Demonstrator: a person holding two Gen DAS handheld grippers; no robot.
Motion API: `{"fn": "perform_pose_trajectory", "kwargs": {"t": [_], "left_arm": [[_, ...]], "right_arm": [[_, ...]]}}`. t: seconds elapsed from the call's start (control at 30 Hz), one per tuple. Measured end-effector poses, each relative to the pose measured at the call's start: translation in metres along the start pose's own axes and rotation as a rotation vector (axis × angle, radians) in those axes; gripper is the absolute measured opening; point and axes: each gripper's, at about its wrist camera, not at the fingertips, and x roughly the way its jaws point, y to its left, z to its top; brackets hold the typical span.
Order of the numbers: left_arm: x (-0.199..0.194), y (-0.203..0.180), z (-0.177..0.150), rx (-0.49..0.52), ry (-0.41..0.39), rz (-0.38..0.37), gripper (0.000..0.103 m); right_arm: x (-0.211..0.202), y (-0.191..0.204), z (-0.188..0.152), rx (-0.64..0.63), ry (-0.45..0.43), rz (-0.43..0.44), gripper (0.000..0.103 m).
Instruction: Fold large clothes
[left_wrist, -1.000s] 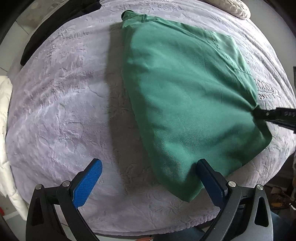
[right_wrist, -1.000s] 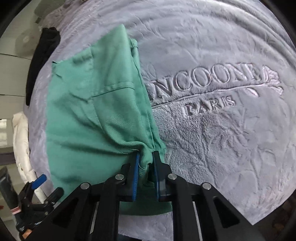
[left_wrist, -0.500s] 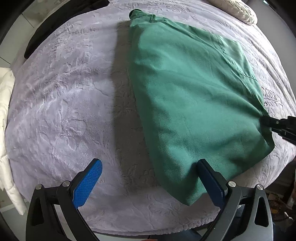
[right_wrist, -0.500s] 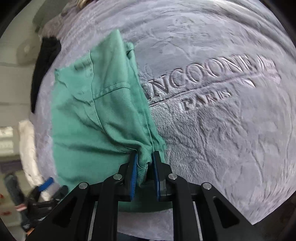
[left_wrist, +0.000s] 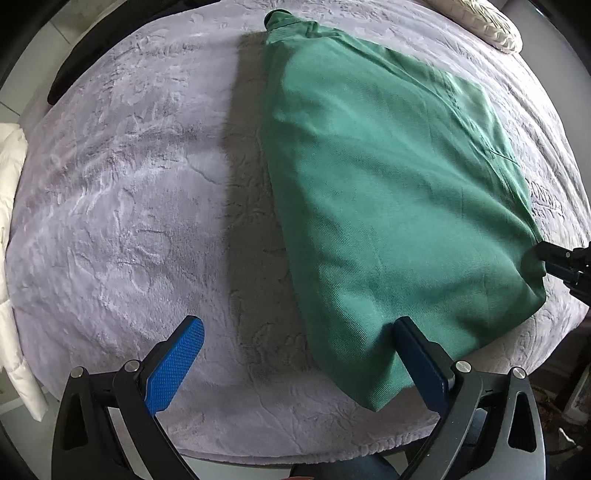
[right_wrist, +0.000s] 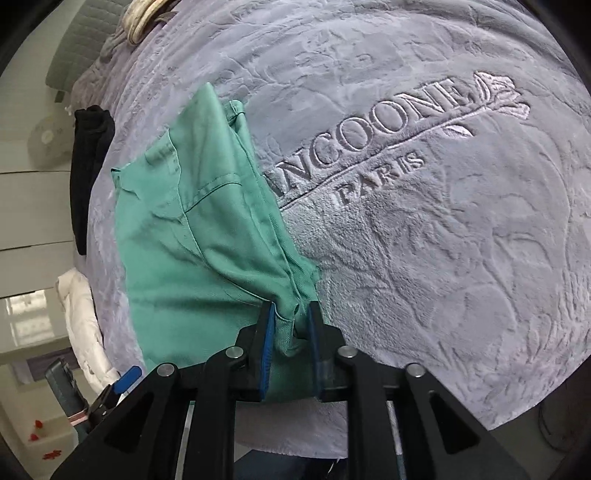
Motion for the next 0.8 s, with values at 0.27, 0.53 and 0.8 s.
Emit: {"fn": "perform_pose_trajectory", "kwargs": {"t": [0.27, 0.53, 0.8], "left_arm": [[-0.005, -0.014, 0.002, 0.043, -0.016, 0.019, 0.102], [-0.002, -0.016, 0.004, 0.044, 0.004, 0.010, 0.102], [-0.012, -0.022, 0.003, 0.039, 0.011, 0.037, 0.102]], "right_arm": [[-0.017, 0.017, -0.009, -0.105, -0.032, -0.039, 0.023], [-0.020, 0.037, -0.019, -0.187, -0.027, -0.085, 0.064], [-0.018, 0.044, -0.019, -0.198, -0.004, -0.099, 0.076]]}}
